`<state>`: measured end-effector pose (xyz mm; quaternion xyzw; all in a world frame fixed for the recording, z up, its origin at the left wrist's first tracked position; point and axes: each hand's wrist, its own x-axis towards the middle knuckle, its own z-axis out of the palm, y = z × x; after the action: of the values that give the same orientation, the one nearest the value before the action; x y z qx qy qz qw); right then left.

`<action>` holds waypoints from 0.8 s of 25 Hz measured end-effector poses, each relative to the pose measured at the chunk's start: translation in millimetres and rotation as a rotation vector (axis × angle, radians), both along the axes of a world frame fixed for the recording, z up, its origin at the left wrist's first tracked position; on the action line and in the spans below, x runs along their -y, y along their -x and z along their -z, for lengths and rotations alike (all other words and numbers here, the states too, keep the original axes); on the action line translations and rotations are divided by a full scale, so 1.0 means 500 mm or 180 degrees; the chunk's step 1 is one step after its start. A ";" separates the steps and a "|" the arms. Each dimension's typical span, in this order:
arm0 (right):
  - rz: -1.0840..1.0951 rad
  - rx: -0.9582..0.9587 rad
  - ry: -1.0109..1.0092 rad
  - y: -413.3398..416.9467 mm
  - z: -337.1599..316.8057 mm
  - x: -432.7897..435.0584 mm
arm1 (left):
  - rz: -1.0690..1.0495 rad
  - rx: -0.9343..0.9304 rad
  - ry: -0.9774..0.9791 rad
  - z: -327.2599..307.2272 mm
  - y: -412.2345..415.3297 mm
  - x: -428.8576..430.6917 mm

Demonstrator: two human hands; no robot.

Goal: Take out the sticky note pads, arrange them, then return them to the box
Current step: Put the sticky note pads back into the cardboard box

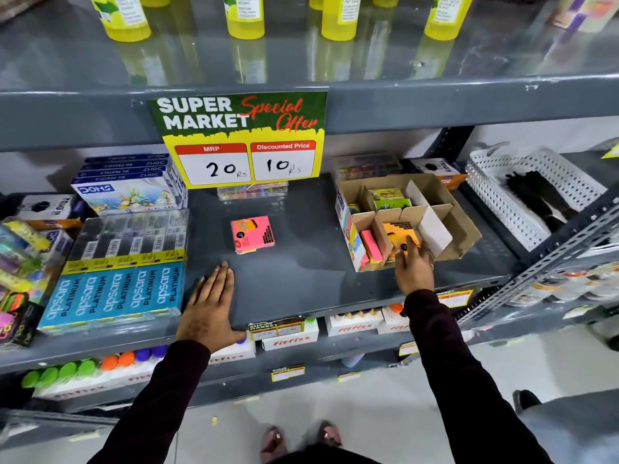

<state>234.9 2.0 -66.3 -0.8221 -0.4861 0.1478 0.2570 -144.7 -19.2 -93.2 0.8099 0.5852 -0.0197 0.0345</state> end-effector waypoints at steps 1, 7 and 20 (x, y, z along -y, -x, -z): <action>-0.0034 0.0142 0.0107 -0.002 -0.002 -0.003 | -0.0003 -0.0010 0.0000 0.000 0.000 0.000; -0.0369 0.0318 0.0650 -0.024 -0.007 -0.020 | -0.0015 -0.0046 -0.0034 -0.003 0.000 -0.001; -0.0301 0.0399 -0.1132 0.136 -0.136 0.001 | -0.0007 -0.0011 -0.0226 0.001 -0.001 0.004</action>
<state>166.7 1.3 1.7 -0.7475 -0.5577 0.0201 0.3602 -144.0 -21.0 -93.5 0.8100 0.5865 -0.0002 0.0048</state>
